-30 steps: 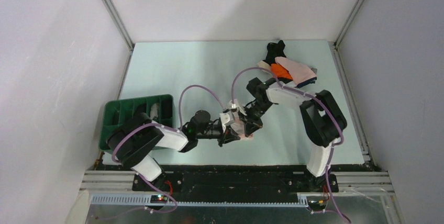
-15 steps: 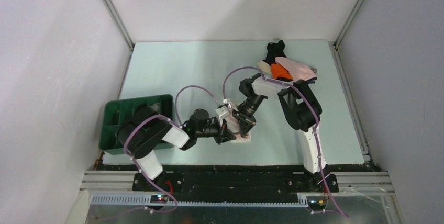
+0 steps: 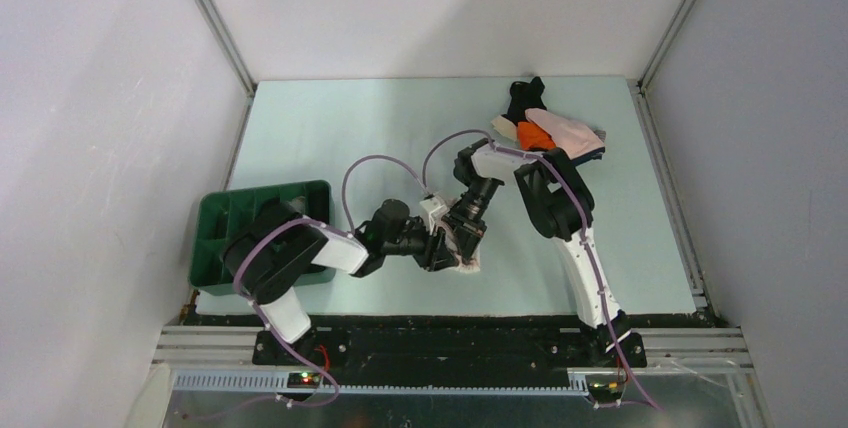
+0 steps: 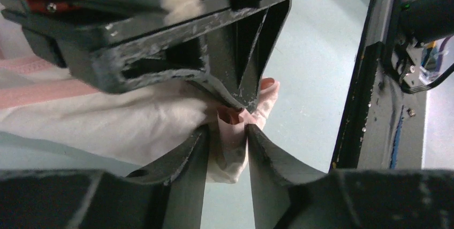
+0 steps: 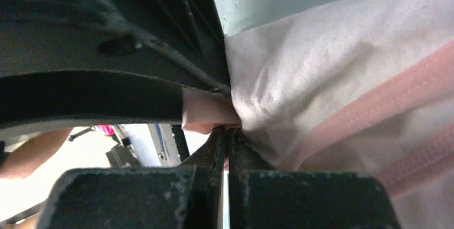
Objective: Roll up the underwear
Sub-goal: Roll the underwear to the center of the board.
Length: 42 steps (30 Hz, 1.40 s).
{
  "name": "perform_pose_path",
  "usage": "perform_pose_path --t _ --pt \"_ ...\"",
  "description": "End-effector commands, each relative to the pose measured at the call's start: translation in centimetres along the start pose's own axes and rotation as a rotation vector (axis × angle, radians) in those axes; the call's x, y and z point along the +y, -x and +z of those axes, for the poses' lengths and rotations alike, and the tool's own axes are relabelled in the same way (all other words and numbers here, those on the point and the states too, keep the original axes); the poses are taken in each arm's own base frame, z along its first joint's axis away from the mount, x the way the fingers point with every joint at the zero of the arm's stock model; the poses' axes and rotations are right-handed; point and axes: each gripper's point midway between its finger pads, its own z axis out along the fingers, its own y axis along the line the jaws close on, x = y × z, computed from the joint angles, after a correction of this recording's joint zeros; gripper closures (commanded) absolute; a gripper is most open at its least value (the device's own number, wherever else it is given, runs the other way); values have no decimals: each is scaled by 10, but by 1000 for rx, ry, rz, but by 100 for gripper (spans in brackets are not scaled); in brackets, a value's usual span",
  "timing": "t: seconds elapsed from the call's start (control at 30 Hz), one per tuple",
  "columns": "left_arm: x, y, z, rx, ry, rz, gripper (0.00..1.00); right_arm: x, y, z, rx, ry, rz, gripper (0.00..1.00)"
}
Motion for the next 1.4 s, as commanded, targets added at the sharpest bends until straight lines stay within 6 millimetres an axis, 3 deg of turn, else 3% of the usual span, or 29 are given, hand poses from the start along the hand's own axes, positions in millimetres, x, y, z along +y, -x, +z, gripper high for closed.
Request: perform_pose_path --t 0.0,0.1,0.37,0.43,0.6,0.67,0.9,1.37 --pt "15 7 -12 29 110 88 50 -14 -12 3 89 -57 118 100" --pt "8 16 -24 31 125 174 45 -23 -14 3 89 -74 161 100" --pt "-15 11 -42 79 94 578 47 -42 -1 -6 28 -47 322 100" --pt "-18 17 -40 56 75 752 46 -44 0 -8 17 -44 338 100" --pt "-33 19 -27 -4 -26 1393 42 -52 -2 -10 4 -36 405 100" --pt "-34 14 -21 -17 -37 1531 41 -54 -3 -12 -1 -18 438 100" --pt "-28 24 -9 -47 74 1691 41 -56 -2 -12 0 1 468 100" --pt "22 -6 -2 190 165 1784 53 -54 -3 -8 30 19 464 100"
